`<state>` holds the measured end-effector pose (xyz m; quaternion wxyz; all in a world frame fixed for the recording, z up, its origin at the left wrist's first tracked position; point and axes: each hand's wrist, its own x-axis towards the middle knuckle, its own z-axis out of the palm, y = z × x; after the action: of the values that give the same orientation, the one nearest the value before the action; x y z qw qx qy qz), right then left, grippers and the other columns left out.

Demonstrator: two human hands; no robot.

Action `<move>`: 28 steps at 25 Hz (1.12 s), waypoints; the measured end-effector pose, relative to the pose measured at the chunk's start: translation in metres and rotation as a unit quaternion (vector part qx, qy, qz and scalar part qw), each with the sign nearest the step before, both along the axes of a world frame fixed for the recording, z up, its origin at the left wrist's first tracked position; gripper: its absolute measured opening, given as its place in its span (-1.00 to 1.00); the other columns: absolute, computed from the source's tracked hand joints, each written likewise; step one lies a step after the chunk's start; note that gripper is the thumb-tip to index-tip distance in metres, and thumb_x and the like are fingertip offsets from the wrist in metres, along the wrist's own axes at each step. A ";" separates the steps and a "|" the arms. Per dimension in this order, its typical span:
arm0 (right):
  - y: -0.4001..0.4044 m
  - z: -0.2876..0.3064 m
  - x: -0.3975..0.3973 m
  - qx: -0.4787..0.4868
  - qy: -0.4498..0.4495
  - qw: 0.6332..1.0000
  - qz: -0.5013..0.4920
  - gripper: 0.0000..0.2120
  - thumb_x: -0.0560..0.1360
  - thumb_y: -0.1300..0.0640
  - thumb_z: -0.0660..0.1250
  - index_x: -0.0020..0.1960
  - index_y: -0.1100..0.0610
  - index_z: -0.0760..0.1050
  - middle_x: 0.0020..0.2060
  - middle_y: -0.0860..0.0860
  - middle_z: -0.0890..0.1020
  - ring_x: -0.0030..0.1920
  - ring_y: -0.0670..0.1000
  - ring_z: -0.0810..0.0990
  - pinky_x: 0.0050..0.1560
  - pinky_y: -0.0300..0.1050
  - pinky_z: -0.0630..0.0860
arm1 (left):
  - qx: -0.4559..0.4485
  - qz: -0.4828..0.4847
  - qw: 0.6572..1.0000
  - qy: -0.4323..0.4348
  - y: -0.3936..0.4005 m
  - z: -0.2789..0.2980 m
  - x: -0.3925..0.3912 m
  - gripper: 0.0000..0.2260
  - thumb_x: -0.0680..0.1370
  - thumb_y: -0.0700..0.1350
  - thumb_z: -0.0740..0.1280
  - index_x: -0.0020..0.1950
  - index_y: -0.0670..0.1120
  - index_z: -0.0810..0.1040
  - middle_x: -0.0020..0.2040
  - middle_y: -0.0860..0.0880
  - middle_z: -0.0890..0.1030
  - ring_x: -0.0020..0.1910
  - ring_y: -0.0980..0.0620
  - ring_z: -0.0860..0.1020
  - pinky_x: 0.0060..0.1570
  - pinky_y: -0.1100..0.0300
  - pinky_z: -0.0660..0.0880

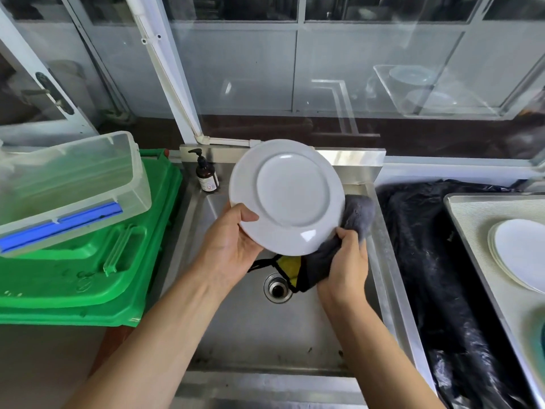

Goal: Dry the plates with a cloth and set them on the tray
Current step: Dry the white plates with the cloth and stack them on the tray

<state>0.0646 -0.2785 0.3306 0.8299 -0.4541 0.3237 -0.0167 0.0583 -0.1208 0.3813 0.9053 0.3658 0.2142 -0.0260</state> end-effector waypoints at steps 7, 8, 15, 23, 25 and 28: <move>0.012 -0.001 -0.018 0.037 0.102 0.992 0.062 -0.81 0.52 0.09 0.37 0.12 0.04 0.64 -0.13 -0.02 0.77 -0.08 -0.01 0.74 -0.12 -0.10 0.64 | 0.025 -0.013 1.000 -0.010 0.000 0.001 0.002 -0.43 0.42 -0.42 0.17 0.40 -0.11 0.48 0.32 -0.19 0.59 0.30 -0.22 0.56 0.33 -0.21 0.45; 0.004 0.003 -0.010 0.012 0.098 0.994 0.039 -0.82 0.51 0.09 0.37 0.10 0.04 0.64 -0.14 -0.01 0.76 -0.07 0.00 0.73 -0.08 -0.07 0.64 | 0.025 -0.014 1.000 0.001 0.001 -0.001 0.000 -0.43 0.41 -0.42 0.18 0.40 -0.14 0.47 0.32 -0.20 0.58 0.30 -0.22 0.56 0.35 -0.22 0.42; -0.033 0.024 0.031 -0.264 -0.087 0.956 0.089 -0.84 0.55 0.10 0.23 -0.11 0.14 0.53 -0.29 -0.11 0.58 -0.23 -0.12 0.50 -0.18 -0.14 0.43 | 0.053 -0.051 0.997 0.022 0.004 0.002 -0.004 -0.53 0.40 -0.43 0.12 0.22 -0.07 0.49 0.12 -0.16 0.61 0.06 -0.13 0.59 0.11 -0.05 0.53; -0.017 0.030 0.049 -0.491 -0.338 0.772 0.222 -0.45 0.52 0.14 0.17 0.50 -0.07 0.43 0.56 -0.07 0.36 0.52 -0.22 0.28 0.51 -0.25 0.25 | 0.196 -0.091 0.976 0.025 -0.011 0.014 -0.014 -0.70 0.38 -0.50 0.11 -0.10 -0.20 0.51 -0.09 -0.20 0.49 -0.08 -0.11 0.45 -0.15 0.10 0.37; -0.007 0.025 0.042 -0.518 -0.415 0.702 0.257 -0.45 0.56 0.12 0.17 0.55 0.07 0.38 0.60 0.00 0.28 0.61 -0.05 0.19 0.60 0.11 0.16 | 0.188 -0.065 0.980 0.029 -0.014 0.016 -0.011 -0.69 0.37 -0.50 0.09 -0.05 -0.25 0.52 -0.08 -0.23 0.51 -0.07 -0.13 0.48 -0.05 0.03 0.41; -0.001 -0.002 0.014 -0.496 -0.505 0.638 0.303 -0.47 0.60 0.11 0.14 0.56 0.19 0.34 0.61 0.08 0.26 0.62 0.09 0.18 0.56 0.28 0.17 | 0.159 -0.019 0.986 0.037 -0.002 0.021 0.001 -0.64 0.43 -0.50 0.11 0.13 -0.31 0.54 -0.04 -0.31 0.55 -0.05 -0.19 0.55 0.05 -0.02 0.46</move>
<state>0.0789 -0.2798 0.3287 0.4726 -0.7911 -0.3583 -0.1495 0.0597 -0.1229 0.4022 0.8266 0.5078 0.2417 -0.0226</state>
